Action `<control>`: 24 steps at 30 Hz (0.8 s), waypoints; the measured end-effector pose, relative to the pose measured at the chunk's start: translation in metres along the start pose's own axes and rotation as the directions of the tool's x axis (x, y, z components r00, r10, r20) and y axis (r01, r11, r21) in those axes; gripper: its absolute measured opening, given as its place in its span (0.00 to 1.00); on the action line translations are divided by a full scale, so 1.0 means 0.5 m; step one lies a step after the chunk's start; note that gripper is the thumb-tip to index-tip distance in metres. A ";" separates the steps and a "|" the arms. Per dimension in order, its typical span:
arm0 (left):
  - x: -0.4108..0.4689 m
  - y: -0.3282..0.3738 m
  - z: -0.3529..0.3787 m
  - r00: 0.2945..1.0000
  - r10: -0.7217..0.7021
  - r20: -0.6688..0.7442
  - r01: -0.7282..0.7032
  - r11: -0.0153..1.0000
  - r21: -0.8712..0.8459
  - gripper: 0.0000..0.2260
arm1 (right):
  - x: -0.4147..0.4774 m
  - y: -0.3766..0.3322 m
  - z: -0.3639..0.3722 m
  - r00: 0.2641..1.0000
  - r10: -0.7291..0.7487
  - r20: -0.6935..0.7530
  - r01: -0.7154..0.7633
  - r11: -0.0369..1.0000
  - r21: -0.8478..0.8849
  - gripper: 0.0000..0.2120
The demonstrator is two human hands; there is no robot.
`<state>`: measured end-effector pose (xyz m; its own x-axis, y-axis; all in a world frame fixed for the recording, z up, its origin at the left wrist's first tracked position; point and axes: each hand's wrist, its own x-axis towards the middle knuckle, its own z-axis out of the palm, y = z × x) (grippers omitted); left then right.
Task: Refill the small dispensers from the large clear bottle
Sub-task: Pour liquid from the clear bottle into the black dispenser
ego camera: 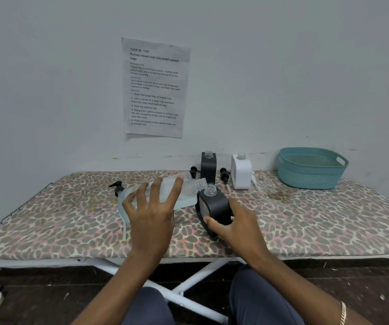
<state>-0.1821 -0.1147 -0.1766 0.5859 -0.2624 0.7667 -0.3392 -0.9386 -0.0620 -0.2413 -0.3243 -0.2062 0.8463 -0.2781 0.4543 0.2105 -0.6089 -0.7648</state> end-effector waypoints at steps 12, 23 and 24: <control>0.001 -0.001 0.005 0.999 0.016 -0.031 -0.015 1.000 0.019 0.42 | 0.000 -0.001 -0.002 1.000 0.018 0.018 -0.018 1.000 -0.011 0.17; 0.004 0.001 -0.001 0.999 0.019 -0.027 -0.018 0.999 0.030 0.41 | 0.000 -0.001 -0.002 1.000 0.014 0.018 -0.014 1.000 -0.015 0.15; 0.004 0.001 -0.001 0.999 0.019 -0.026 -0.018 0.999 0.030 0.41 | 0.000 0.000 -0.002 1.000 0.013 0.018 -0.013 1.000 -0.016 0.16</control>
<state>-0.1815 -0.1157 -0.1746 0.5596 -0.2743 0.7821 -0.3279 -0.9399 -0.0950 -0.2418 -0.3248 -0.2058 0.8575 -0.2728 0.4362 0.1920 -0.6170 -0.7632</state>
